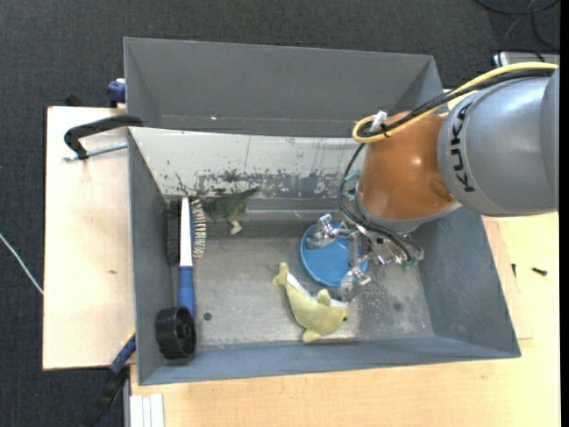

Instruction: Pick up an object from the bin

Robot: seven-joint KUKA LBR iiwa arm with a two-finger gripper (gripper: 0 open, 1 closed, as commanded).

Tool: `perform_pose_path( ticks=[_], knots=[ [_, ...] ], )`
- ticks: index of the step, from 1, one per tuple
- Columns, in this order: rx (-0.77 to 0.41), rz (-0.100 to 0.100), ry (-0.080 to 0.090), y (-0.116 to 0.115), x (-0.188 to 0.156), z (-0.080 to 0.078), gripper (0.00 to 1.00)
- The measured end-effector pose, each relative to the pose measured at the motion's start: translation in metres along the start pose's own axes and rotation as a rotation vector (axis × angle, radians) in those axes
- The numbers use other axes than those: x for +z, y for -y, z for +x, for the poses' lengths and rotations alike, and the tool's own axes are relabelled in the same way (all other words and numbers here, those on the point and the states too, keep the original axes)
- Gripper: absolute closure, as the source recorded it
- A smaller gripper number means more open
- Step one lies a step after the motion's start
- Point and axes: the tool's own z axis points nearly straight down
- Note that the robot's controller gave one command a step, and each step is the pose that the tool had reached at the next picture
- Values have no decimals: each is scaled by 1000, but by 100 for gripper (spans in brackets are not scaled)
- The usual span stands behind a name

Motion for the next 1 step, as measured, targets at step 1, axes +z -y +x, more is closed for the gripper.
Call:
perform_pose_path(
  ticks=[1],
  knots=[
    [3, -1, 1, 0, 0, 1, 0]
  ],
)
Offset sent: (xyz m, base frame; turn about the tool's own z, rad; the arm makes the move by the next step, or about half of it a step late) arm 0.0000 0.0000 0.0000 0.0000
